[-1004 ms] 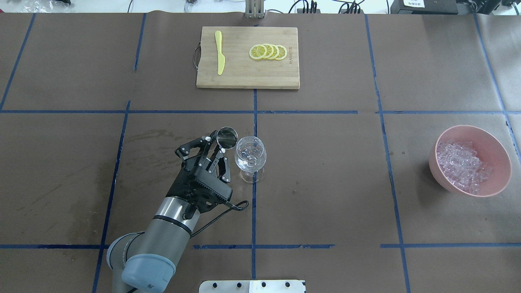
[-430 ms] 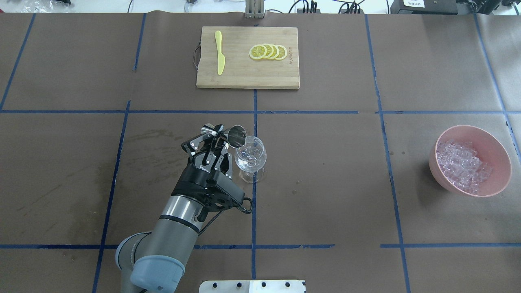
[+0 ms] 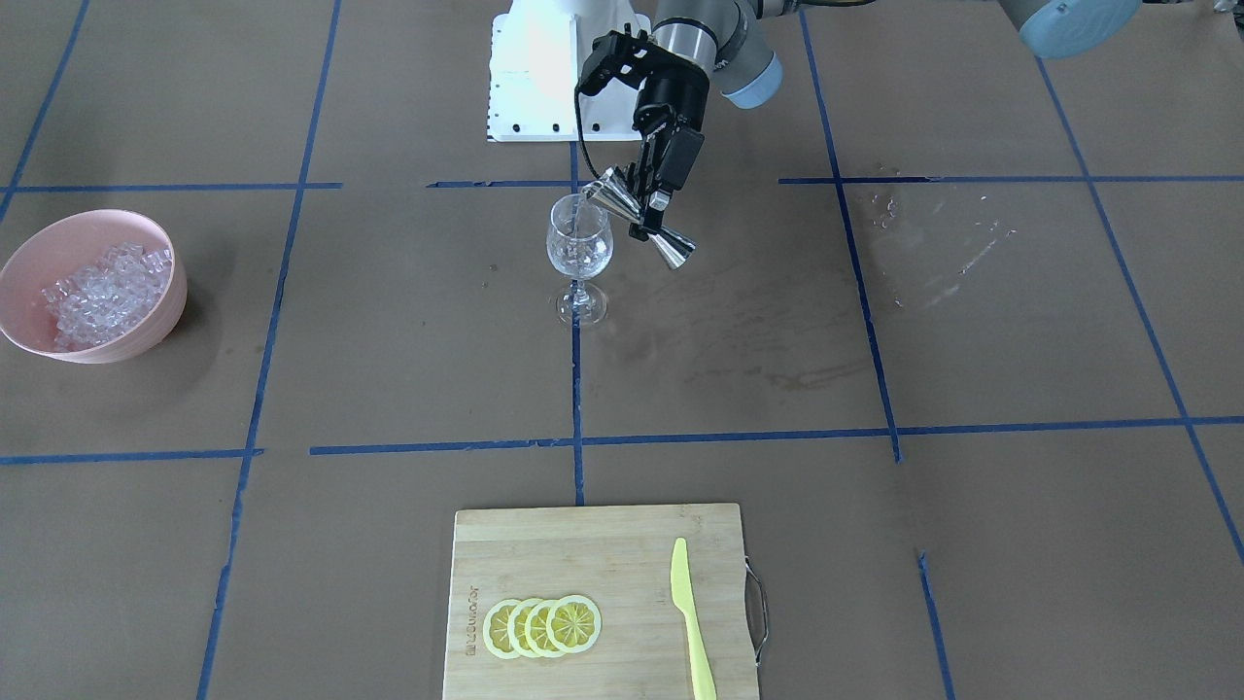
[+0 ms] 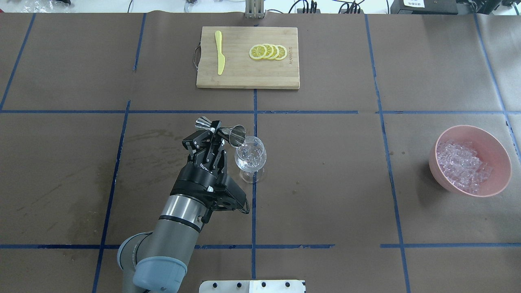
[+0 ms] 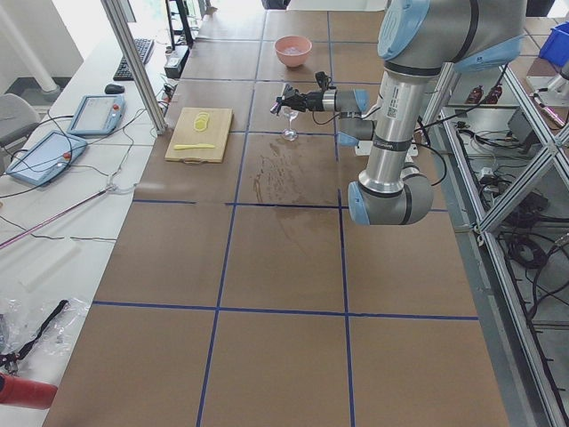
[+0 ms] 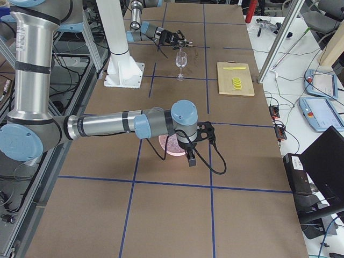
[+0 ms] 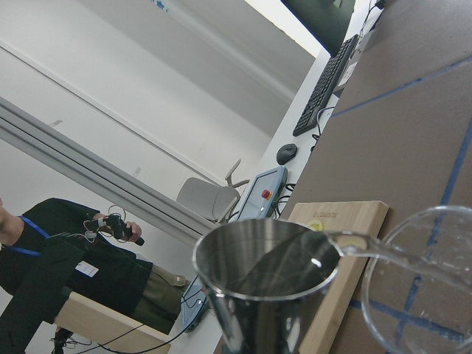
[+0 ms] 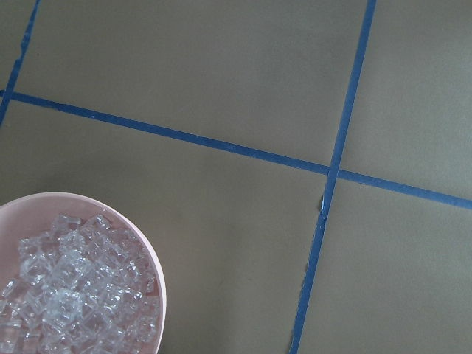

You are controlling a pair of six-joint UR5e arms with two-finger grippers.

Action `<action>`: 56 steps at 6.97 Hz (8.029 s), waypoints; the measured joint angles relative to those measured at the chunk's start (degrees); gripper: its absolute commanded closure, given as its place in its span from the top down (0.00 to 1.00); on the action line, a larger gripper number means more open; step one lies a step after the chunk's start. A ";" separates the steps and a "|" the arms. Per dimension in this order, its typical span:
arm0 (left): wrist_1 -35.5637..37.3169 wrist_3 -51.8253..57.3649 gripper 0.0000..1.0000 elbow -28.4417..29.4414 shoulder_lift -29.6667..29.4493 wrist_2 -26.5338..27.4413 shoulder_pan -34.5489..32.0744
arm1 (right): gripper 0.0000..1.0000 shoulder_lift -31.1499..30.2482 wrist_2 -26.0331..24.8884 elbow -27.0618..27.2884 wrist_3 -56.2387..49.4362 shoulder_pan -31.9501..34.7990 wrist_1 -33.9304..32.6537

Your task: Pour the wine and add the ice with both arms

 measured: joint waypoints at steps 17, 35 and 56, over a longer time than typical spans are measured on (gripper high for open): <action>-6.86 33.66 0.00 -0.17 -2.99 1.96 -0.56 | 1.00 0.02 0.11 -0.64 0.00 0.00 0.05; -48.18 -37.33 0.00 -6.24 47.09 -21.18 -2.21 | 1.00 -0.04 0.11 -0.53 0.00 0.09 0.52; -41.04 -68.82 0.00 11.32 35.28 -17.02 -1.29 | 1.00 -1.18 0.11 -0.23 -0.08 0.09 1.31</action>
